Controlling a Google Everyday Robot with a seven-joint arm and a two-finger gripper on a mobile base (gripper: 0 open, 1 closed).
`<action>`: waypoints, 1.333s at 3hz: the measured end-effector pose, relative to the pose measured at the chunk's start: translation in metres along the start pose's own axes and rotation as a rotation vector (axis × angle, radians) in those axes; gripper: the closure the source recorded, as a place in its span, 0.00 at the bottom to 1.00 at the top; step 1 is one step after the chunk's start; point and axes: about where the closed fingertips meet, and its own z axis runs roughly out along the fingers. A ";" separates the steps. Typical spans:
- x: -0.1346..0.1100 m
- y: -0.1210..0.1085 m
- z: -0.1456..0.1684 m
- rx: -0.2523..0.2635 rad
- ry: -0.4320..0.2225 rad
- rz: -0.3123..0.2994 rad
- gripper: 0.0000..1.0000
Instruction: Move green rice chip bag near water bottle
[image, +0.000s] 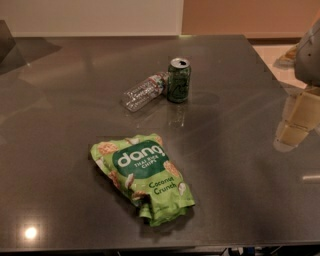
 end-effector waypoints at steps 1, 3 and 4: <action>0.000 0.000 0.000 0.000 0.000 0.000 0.00; -0.032 0.008 0.010 -0.079 -0.029 0.023 0.00; -0.075 0.025 0.031 -0.167 -0.058 0.058 0.00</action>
Offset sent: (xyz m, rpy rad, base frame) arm 0.0018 0.0052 -0.0033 0.0240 0.0511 0.0003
